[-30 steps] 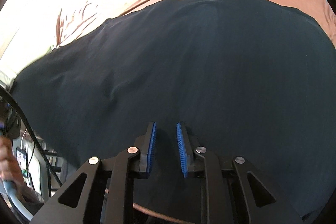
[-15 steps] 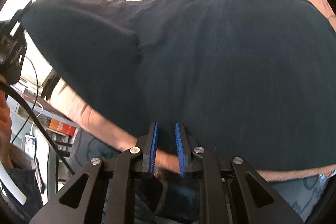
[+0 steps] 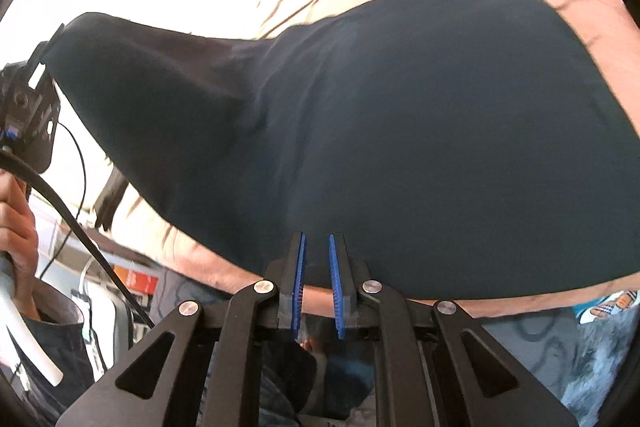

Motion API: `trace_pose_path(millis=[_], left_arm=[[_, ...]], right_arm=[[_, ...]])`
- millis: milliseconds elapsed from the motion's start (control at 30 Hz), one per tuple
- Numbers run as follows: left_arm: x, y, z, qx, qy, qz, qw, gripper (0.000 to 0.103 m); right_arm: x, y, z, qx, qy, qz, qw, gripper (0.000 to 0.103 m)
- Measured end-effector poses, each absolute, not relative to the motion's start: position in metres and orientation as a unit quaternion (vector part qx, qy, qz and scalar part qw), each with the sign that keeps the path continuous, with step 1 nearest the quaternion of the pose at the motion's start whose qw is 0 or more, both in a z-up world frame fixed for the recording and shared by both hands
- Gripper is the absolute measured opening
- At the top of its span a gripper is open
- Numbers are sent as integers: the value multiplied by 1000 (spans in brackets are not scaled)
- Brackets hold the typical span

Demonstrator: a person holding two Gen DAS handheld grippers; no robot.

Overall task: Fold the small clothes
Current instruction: 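Lift the held edge with both grippers and fold it across the shirt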

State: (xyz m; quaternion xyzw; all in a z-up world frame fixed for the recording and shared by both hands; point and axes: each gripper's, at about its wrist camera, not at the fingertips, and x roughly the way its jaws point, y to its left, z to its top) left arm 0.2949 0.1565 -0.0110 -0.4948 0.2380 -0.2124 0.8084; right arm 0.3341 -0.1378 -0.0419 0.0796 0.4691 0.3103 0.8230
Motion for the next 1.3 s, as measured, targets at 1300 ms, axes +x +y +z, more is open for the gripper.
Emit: trace_pose_path(millis=[1300], left_arm=[[387,-95,-49,-377,414,-325,762,8]], right_arm=[[282,-332,-27,220,434,217,846,11]])
